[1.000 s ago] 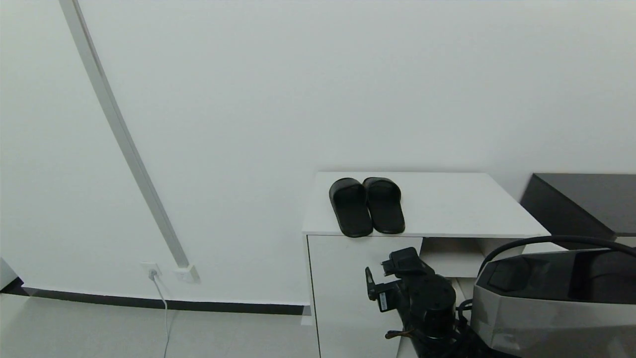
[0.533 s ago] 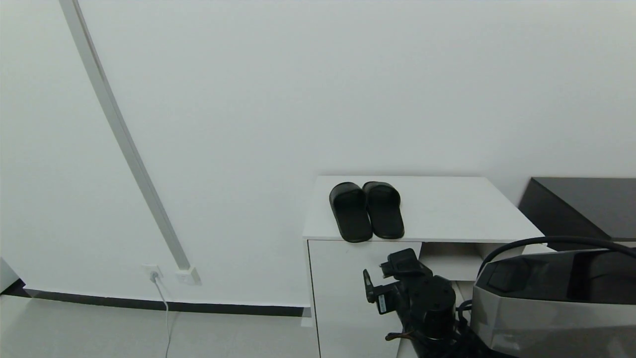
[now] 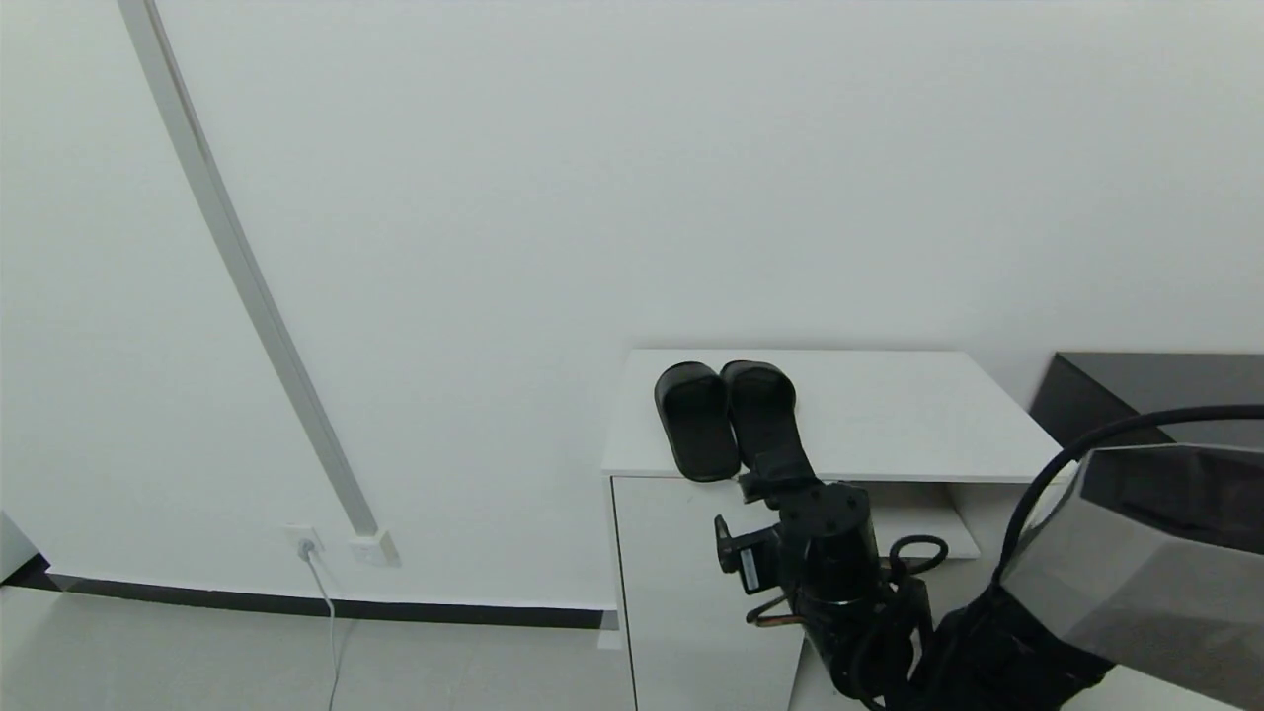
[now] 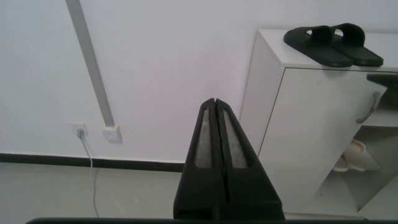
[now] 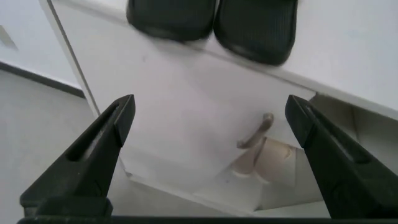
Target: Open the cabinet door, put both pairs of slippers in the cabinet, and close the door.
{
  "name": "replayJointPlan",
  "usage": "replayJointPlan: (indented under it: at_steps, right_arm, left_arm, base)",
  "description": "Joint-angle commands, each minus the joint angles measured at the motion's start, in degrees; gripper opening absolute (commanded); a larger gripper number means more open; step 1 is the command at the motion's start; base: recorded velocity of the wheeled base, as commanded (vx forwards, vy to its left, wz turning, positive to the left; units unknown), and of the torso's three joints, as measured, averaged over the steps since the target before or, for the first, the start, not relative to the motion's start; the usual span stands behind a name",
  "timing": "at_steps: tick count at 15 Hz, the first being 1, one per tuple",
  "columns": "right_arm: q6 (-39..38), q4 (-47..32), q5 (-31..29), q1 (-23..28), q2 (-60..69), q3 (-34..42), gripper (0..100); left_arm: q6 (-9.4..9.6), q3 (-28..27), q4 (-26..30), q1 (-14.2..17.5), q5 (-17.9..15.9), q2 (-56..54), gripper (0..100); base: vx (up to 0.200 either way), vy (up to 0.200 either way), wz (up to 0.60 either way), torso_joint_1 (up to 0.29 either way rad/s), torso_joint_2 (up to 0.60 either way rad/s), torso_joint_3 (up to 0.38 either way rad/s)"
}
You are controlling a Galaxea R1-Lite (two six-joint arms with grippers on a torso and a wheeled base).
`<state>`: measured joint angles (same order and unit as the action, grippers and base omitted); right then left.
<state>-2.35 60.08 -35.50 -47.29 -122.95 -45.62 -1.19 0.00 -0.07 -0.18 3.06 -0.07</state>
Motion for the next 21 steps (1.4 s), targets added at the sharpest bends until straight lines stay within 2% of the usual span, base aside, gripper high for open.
replayJointPlan:
  at_steps: [1, 6, 8, 11, 18, 21]
  right_arm:
    - [-1.51, -5.06, -0.45, 0.27, 4.21, -5.62, 100]
    - [-2.04, -14.81, -0.62, 0.97, 5.62, -15.64, 100]
    - [-4.24, -17.36, -0.62, 0.88, 5.53, -16.52, 100]
    - [-6.08, -18.50, -0.36, 1.76, 4.92, -16.08, 100]
    - [-8.46, -18.77, 1.40, 1.67, 1.58, -13.62, 100]
    - [-8.19, -17.18, 4.03, 2.73, -1.59, -15.29, 100]
  left_arm:
    - [-0.04, 0.00, -0.01, 0.01, 0.02, 0.07, 0]
    - [0.23, 0.00, -0.01, 0.01, -0.25, 0.07, 0]
    - [0.32, 0.00, -0.01, 0.01, -0.34, 0.07, 0]
    - [0.32, 0.00, -0.01, 0.01, -0.34, 0.07, 0]
    - [0.40, 0.00, -0.01, 0.01, -0.51, 0.07, 0]
    - [0.32, 0.00, -0.01, 0.01, -0.42, 0.07, 0]
  base:
    - [0.000, 0.000, 0.00, 0.000, 0.00, 0.000]
    - [0.000, 0.000, 0.00, 0.000, 0.00, 0.000]
    - [0.000, 0.000, 0.00, 0.000, 0.00, 0.000]
    - [0.000, 0.000, 0.00, 0.000, 0.00, 0.000]
    - [0.200, 0.000, 0.00, 0.002, 0.00, 0.003]
    - [0.000, 0.000, 0.00, 0.000, 0.00, 0.000]
